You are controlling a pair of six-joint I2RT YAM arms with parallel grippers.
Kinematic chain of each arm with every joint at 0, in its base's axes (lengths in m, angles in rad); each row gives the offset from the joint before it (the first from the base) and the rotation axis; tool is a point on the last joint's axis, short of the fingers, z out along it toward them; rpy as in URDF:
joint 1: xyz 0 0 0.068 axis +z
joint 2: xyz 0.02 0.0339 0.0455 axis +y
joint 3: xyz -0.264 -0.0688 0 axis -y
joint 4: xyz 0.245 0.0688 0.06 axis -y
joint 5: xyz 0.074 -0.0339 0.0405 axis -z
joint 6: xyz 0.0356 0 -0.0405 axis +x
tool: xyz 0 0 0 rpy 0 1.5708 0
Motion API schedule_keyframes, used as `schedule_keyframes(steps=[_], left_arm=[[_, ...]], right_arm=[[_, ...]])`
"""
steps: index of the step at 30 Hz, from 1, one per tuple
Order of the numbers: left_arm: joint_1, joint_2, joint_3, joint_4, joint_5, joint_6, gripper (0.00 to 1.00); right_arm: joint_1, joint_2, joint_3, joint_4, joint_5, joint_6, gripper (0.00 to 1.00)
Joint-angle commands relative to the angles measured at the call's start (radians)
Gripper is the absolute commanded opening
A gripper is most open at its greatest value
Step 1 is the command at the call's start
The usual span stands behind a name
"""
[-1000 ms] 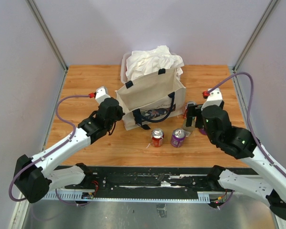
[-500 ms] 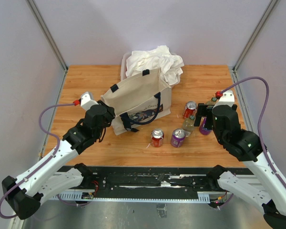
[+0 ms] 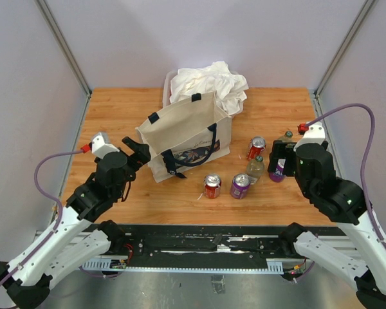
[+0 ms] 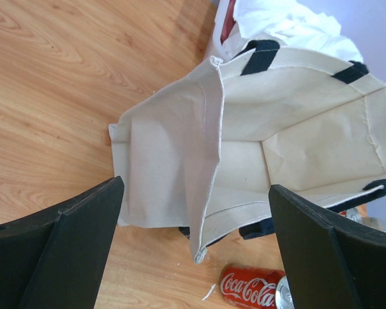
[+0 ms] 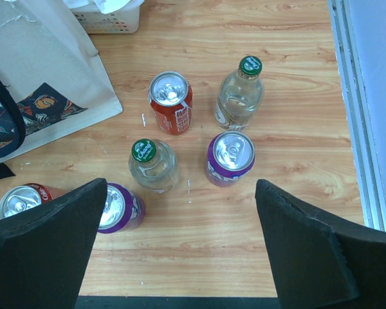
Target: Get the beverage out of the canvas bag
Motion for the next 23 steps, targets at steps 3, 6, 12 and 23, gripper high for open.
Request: schedule_keyframes(steps=[3,6,12,23], left_arm=[[0.006,-0.098,0.077,-0.147,-0.057,0.031,1.00],[0.006,-0.125,0.095,-0.218,-0.092,0.019,1.00],[0.006,-0.171,0.090,-0.308,-0.167,-0.012,1.00],[0.006,-0.196,0.084,-0.339,-0.193,-0.034,1.00]], right_arm=[[-0.016,0.043,0.112,-0.116,0.005,0.026,0.98],[-0.015,0.065,0.124,-0.137,0.002,0.049,0.98],[-0.016,0.080,0.108,-0.109,-0.026,0.052,0.98],[-0.016,0.069,0.097,-0.123,0.027,0.049,0.98]])
